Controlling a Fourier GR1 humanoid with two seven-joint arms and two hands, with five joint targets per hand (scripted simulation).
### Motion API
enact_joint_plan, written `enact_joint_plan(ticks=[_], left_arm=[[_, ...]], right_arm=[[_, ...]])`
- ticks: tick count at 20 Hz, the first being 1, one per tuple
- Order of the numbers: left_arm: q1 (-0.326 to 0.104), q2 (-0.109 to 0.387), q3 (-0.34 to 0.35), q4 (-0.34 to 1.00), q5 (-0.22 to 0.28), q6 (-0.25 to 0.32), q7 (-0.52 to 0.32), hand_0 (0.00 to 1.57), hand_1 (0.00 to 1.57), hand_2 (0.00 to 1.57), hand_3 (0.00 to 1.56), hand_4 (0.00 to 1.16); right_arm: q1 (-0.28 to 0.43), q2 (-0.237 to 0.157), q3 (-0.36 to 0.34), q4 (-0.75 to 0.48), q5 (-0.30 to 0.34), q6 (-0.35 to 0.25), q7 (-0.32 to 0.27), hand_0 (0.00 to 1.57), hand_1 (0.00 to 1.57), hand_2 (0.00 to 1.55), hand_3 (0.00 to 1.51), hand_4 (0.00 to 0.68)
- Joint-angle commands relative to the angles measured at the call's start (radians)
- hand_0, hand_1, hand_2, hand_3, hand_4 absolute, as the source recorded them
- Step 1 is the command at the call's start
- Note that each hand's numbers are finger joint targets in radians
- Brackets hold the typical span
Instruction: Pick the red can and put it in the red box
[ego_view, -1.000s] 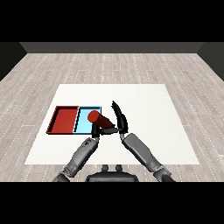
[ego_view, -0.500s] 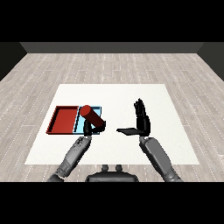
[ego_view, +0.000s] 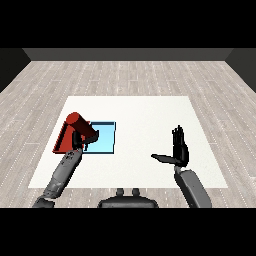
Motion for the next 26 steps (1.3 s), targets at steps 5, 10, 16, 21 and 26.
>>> enact_joint_plan(ticks=[5, 10, 16, 21, 26], left_arm=[[-0.086, 0.067, 0.127, 0.357, -0.011, -0.083, -0.065, 1.57, 1.57, 1.55, 1.47, 1.1], [-0.245, 0.101, 0.168, 0.651, -0.044, -0.115, -0.043, 1.57, 1.57, 1.56, 1.47, 1.08], [-0.367, 0.037, 0.176, 0.92, -0.088, -0.07, -0.031, 1.55, 1.55, 1.46, 1.43, 1.01], [-0.384, 0.048, 0.16, 1.053, -0.115, -0.081, 0.098, 0.67, 0.67, 0.67, 0.0, 0.72], [-0.35, 0.078, 0.218, 1.095, -0.067, -0.079, 0.099, 0.89, 0.89, 0.88, 0.34, 0.68]], right_arm=[[-0.008, -0.025, -0.067, 0.051, 0.022, -0.016, 0.062, 0.0, 0.0, 0.0, 0.0, 0.0], [-0.053, 0.026, -0.068, 0.196, 0.059, -0.01, -0.017, 0.0, 0.0, 0.0, 0.0, 0.0], [-0.109, -0.004, -0.143, 0.249, -0.022, 0.069, 0.02, 0.0, 0.0, 0.0, 0.0, 0.0], [-0.123, 0.012, -0.15, 0.309, -0.015, 0.082, -0.02, 0.0, 0.0, 0.0, 0.0, 0.0], [-0.14, 0.028, -0.164, 0.369, -0.011, 0.099, -0.067, 0.0, 0.0, 0.0, 0.0, 0.0]])
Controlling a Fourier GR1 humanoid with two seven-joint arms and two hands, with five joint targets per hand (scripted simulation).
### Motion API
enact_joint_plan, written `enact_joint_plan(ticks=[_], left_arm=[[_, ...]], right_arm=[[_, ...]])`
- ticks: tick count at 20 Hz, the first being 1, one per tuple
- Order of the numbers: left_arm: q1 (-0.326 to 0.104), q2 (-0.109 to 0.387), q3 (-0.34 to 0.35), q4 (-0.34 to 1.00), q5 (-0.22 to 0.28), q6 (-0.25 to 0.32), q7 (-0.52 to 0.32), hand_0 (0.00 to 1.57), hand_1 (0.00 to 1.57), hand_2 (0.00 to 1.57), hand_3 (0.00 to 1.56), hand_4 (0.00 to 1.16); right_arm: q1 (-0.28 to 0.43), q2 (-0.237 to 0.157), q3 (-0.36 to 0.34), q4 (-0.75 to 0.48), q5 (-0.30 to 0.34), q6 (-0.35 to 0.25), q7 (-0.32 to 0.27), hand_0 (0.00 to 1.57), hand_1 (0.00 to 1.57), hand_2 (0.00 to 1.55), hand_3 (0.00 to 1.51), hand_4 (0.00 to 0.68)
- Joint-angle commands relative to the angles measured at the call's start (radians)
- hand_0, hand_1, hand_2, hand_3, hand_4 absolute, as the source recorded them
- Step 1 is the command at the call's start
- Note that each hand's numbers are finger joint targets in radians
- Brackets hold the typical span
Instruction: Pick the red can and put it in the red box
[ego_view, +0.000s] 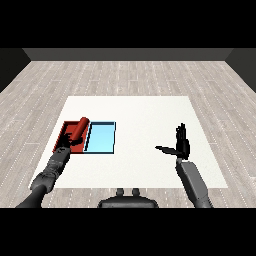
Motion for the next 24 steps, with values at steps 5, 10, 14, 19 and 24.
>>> enact_joint_plan(ticks=[5, 10, 14, 19, 24], left_arm=[[0.008, 0.085, 0.029, 0.072, 0.018, -0.179, 0.063, 0.0, 0.0, 0.0, 0.0, 0.0], [-0.026, 0.042, 0.0, 0.07, -0.018, -0.107, 0.089, 0.0, 0.0, 0.0, 0.0, 0.0], [0.014, 0.05, 0.045, 0.015, 0.023, -0.059, -0.035, 0.0, 0.0, 0.0, 0.0, 0.0], [-0.006, 0.053, 0.137, -0.107, 0.11, -0.136, -0.229, 1.16, 1.16, 1.13, 0.0, 0.0], [0.069, 0.021, 0.161, -0.266, 0.162, -0.308, -0.393, 1.11, 1.11, 1.17, 0.0, 0.0]], right_arm=[[-0.036, 0.032, 0.008, 0.052, 0.028, -0.009, -0.02, 0.0, 0.0, 0.0, 0.0, 0.0], [-0.041, 0.053, -0.038, 0.063, -0.014, 0.02, -0.053, 0.0, 0.0, 0.0, 0.0, 0.0], [-0.006, 0.002, -0.065, 0.03, -0.038, 0.07, -0.029, 0.0, 0.0, 0.0, 0.0, 0.0], [0.001, 0.01, -0.029, -0.055, -0.022, 0.069, -0.01, 0.0, 0.0, 0.0, 0.0, 0.0], [0.038, 0.02, -0.007, -0.059, -0.01, 0.106, -0.054, 0.0, 0.0, 0.0, 0.0, 0.0]])
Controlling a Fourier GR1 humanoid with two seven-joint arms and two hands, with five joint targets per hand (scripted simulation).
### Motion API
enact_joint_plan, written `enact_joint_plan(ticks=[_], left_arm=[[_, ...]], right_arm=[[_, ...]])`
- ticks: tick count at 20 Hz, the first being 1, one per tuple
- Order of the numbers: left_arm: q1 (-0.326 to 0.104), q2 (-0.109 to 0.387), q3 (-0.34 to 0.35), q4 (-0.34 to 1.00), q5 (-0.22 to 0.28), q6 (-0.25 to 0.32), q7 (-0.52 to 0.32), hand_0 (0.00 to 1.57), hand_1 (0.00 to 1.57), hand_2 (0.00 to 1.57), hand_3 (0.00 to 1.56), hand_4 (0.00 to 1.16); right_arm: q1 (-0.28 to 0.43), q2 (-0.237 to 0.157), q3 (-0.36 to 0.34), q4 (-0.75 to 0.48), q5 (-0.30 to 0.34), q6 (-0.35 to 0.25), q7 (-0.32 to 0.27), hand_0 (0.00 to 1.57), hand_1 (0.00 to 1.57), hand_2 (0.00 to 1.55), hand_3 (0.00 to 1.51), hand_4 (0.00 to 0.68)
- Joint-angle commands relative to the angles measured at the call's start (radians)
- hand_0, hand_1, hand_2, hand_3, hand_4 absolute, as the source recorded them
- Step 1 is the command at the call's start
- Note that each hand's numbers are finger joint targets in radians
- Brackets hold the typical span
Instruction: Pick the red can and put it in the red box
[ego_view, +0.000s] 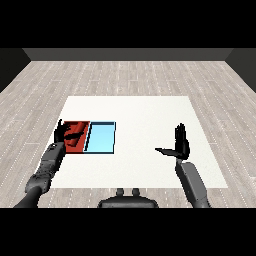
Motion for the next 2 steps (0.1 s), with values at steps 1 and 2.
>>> enact_joint_plan(ticks=[1, 2], left_arm=[[0.033, -0.079, 0.031, -0.142, 0.063, -0.129, -0.137, 0.0, 0.0, 0.0, 0.0, 0.0], [0.052, -0.056, 0.029, -0.185, 0.067, -0.132, -0.136, 0.0, 0.0, 0.0, 0.0, 0.0]], right_arm=[[0.003, -0.011, 0.008, -0.011, -0.006, 0.049, -0.018, 0.0, 0.0, 0.0, 0.0, 0.0], [-0.012, 0.009, 0.04, -0.034, 0.019, 0.011, 0.022, 0.0, 0.0, 0.0, 0.0, 0.0]])
